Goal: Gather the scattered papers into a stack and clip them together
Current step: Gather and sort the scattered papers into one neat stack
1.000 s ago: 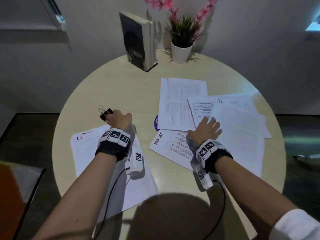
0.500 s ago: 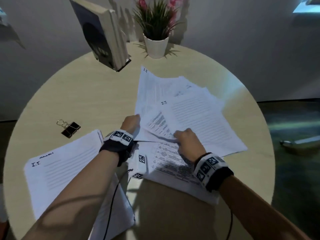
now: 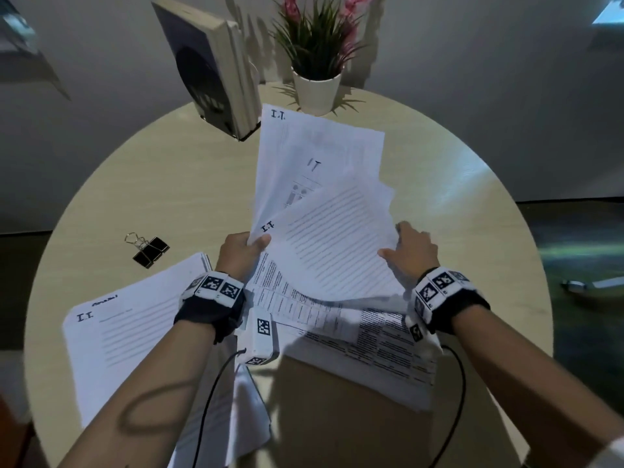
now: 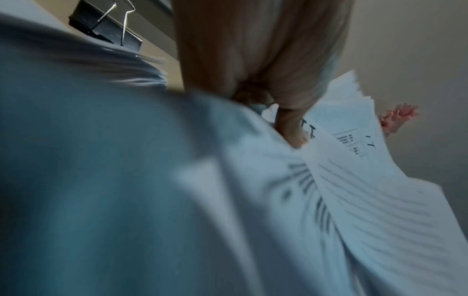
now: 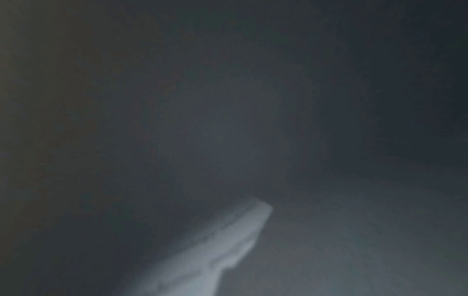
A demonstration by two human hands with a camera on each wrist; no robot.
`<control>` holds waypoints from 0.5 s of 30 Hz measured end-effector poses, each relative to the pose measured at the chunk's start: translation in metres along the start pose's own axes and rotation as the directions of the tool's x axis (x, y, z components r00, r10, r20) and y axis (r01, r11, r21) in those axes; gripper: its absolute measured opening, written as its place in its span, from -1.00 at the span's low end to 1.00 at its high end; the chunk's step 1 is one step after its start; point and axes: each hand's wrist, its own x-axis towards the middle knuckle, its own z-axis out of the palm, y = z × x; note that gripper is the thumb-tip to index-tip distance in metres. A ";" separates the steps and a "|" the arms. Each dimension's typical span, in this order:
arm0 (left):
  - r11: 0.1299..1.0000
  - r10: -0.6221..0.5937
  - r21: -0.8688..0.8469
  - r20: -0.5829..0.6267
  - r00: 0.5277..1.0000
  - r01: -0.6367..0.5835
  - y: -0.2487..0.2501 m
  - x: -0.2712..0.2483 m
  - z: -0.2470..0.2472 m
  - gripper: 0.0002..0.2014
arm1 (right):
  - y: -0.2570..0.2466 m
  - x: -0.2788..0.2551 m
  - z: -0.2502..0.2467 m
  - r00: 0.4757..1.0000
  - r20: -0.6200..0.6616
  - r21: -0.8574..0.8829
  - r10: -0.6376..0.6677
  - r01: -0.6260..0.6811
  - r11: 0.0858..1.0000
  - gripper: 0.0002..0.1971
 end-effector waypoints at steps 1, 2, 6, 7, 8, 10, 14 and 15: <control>1.000 -0.020 -0.025 -0.047 0.999 0.019 -0.001 0.000 0.000 -0.53 | 0.001 -0.001 0.004 1.000 0.013 0.003 -0.020 0.020 1.000 -0.82; 0.999 -0.036 -0.031 -0.094 0.995 0.034 -0.002 0.000 0.000 -0.52 | 0.004 -0.004 0.008 0.999 0.000 -0.022 -0.032 0.032 0.999 -0.74; 0.998 -0.058 -0.018 -0.273 0.960 0.055 0.001 -0.008 -0.008 -0.58 | 0.014 -0.021 0.011 0.994 -0.004 -0.238 -0.110 0.105 0.966 -0.89; 0.999 -0.038 -0.007 -0.324 0.945 0.038 0.003 -0.009 -0.012 -0.59 | 0.017 -0.025 0.013 0.990 0.041 -0.264 -0.132 0.138 0.955 -0.95; 1.000 -0.018 -0.003 -0.378 0.926 0.019 0.006 -0.009 -0.016 -0.60 | 0.017 -0.033 0.015 0.986 0.081 -0.292 -0.144 0.161 0.943 -0.91; 0.999 0.025 -0.023 -0.489 0.872 -0.042 0.020 -0.011 -0.027 -0.67 | 0.017 -0.048 0.025 0.978 0.103 -0.327 -0.184 0.208 0.922 -0.85; 0.954 0.129 -0.117 -0.674 0.728 -0.277 0.072 -0.024 -0.053 -0.75 | 0.018 -0.064 0.041 0.976 0.076 -0.185 -0.203 0.214 0.959 -0.86; 0.922 0.141 -0.160 -0.708 0.692 -0.353 0.084 -0.023 -0.061 -0.71 | 0.019 -0.064 0.041 0.982 0.067 -0.111 -0.174 0.181 0.977 -0.90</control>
